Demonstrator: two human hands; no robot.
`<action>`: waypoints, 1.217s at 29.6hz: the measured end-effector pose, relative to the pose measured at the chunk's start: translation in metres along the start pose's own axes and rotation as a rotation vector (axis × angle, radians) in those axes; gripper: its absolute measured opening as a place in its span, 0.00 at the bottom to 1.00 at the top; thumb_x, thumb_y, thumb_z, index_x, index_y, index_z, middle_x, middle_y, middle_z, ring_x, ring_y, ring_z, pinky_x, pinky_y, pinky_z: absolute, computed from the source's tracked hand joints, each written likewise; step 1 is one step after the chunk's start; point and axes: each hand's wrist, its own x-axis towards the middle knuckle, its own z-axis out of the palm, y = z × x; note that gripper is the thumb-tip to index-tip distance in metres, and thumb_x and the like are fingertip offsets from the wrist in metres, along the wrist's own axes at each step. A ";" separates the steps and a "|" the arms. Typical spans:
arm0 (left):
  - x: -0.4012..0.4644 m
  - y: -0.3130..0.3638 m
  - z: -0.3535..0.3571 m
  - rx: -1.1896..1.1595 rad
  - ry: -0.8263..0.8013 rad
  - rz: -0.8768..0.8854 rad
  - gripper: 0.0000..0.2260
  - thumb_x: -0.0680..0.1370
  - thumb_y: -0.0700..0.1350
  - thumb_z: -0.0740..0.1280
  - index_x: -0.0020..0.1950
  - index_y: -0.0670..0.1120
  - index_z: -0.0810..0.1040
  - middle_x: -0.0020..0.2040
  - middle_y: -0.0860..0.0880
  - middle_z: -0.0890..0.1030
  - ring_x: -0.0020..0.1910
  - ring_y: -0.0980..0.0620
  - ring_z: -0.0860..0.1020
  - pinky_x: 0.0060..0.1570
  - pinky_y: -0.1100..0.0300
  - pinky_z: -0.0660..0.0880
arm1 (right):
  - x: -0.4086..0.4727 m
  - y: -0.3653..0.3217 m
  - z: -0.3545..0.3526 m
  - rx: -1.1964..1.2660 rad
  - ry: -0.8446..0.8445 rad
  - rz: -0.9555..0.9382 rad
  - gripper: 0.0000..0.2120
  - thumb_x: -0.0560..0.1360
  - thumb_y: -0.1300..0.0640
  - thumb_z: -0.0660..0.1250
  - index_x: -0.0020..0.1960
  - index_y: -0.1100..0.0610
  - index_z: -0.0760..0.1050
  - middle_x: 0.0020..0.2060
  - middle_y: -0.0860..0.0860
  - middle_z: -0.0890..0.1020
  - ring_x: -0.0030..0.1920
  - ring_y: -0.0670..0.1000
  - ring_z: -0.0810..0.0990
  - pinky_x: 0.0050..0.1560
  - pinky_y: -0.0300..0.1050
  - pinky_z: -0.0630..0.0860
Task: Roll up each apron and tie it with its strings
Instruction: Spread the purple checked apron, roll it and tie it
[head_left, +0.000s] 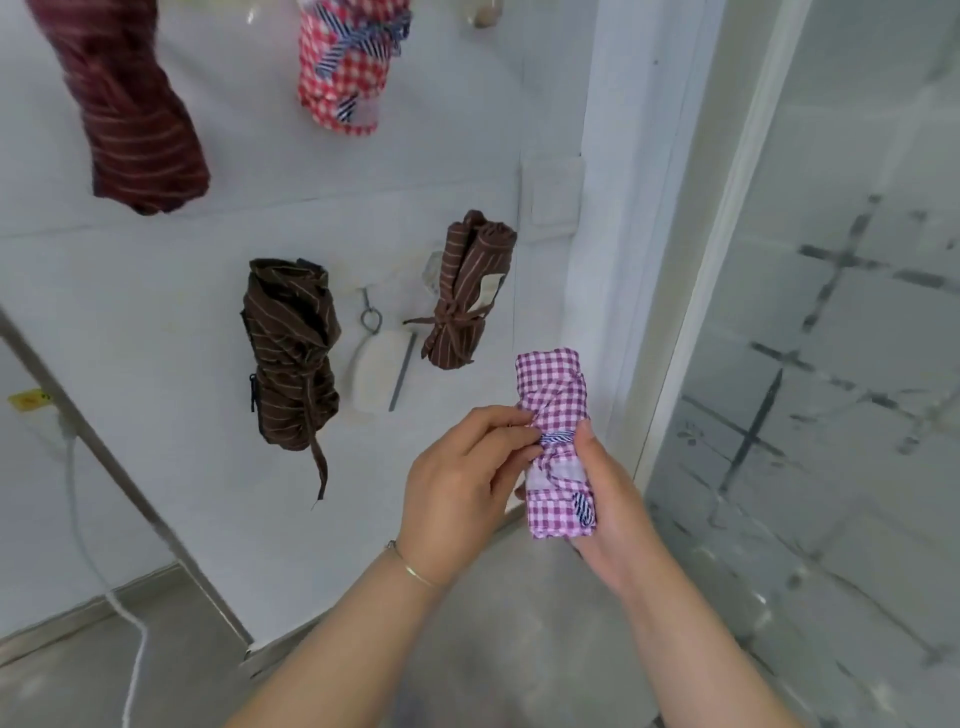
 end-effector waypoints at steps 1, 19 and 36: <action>0.006 0.002 0.000 0.013 0.004 0.015 0.08 0.78 0.45 0.67 0.50 0.43 0.84 0.52 0.50 0.81 0.48 0.54 0.81 0.42 0.56 0.79 | 0.001 -0.006 0.000 -0.027 -0.013 -0.024 0.27 0.73 0.38 0.67 0.63 0.56 0.75 0.53 0.57 0.82 0.52 0.57 0.82 0.51 0.53 0.78; 0.204 0.032 -0.053 0.352 -0.301 0.255 0.04 0.71 0.46 0.71 0.44 0.47 0.79 0.46 0.52 0.73 0.44 0.52 0.69 0.42 0.58 0.66 | 0.063 -0.150 0.040 -0.191 -0.137 -0.477 0.29 0.65 0.35 0.72 0.61 0.48 0.72 0.52 0.49 0.83 0.52 0.53 0.84 0.53 0.57 0.79; 0.343 -0.007 -0.039 0.504 0.245 0.019 0.02 0.77 0.38 0.65 0.47 0.38 0.75 0.45 0.41 0.73 0.30 0.45 0.70 0.26 0.59 0.64 | 0.190 -0.286 0.110 -0.115 -0.273 -0.645 0.31 0.74 0.60 0.72 0.72 0.51 0.62 0.59 0.58 0.80 0.53 0.56 0.82 0.53 0.55 0.80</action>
